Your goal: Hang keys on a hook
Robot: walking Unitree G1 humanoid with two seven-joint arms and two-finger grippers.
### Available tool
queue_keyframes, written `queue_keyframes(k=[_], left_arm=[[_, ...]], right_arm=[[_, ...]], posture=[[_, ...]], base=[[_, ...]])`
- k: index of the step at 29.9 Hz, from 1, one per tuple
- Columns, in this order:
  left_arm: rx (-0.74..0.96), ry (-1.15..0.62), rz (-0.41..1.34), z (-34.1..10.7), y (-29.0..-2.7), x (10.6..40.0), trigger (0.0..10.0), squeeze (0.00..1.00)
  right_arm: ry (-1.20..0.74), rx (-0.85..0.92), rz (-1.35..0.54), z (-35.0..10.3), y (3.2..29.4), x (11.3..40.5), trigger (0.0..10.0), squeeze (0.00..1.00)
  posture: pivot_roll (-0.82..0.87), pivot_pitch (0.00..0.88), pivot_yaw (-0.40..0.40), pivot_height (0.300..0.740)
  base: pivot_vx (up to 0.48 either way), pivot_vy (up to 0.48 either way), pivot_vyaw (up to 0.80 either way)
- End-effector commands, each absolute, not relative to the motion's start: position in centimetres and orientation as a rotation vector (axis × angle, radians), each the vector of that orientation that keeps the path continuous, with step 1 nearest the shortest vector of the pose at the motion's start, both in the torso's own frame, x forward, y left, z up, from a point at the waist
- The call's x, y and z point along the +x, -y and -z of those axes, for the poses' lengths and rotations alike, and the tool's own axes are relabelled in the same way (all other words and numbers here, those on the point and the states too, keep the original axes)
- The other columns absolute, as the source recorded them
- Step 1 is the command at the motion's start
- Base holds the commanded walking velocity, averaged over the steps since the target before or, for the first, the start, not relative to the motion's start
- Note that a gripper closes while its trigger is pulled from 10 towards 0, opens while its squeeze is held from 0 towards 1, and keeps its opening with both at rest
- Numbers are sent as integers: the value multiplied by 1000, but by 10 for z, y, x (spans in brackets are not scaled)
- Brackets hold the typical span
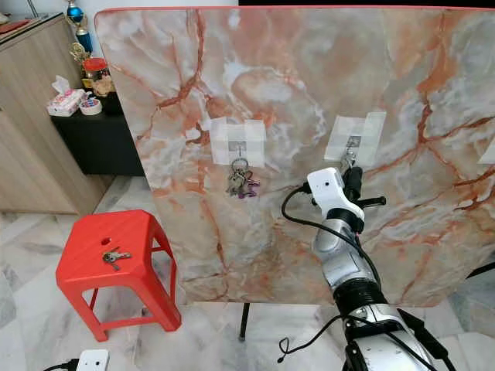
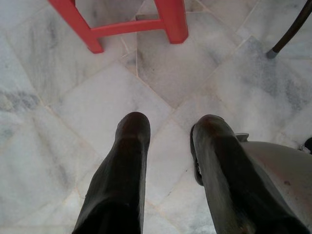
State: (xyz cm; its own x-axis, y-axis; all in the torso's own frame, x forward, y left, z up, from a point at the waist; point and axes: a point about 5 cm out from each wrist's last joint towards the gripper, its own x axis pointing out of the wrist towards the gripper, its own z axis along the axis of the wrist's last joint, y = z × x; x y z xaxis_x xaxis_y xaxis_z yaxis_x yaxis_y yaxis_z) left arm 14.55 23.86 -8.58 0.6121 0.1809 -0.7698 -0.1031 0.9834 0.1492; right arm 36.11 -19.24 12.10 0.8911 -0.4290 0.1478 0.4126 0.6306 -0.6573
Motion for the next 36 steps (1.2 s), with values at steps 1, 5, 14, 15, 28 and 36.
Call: queue_keyframes(k=[1, 5, 14, 15, 28, 36], left_arm=[[100, -922, -153, 88, -238, 141, 10000, 0], [100, -923, -152, 88, -237, 141, 10000, 0], [100, -924, -151, 89, -236, 141, 10000, 0], [100, -925, -151, 89, -236, 141, 10000, 0], [100, -926, -151, 89, -237, 140, 10000, 0], [102, -929, -148, 89, -237, 140, 10000, 0]], right_arm=[[5, -723, 473, -129, 189, 364, 10000, 945], [9, -712, 462, -128, 186, 363, 10000, 929], [-8, -692, 393, -119, 180, 361, 10000, 902], [-9, -693, 389, -118, 179, 360, 10000, 898], [-24, -466, 293, -105, 172, 350, 10000, 0], [-162, -325, 202, -63, 167, 326, 10000, 0]], posture=[[65, 0, 1, 740], [65, 0, 1, 740], [64, 0, 2, 740], [64, 0, 2, 740], [65, 0, 1, 740], [61, 0, 2, 740]], base=[[0, 0, 0], [0, 0, 0], [0, 0, 0], [0, 0, 0], [0, 0, 0], [0, 0, 0]])
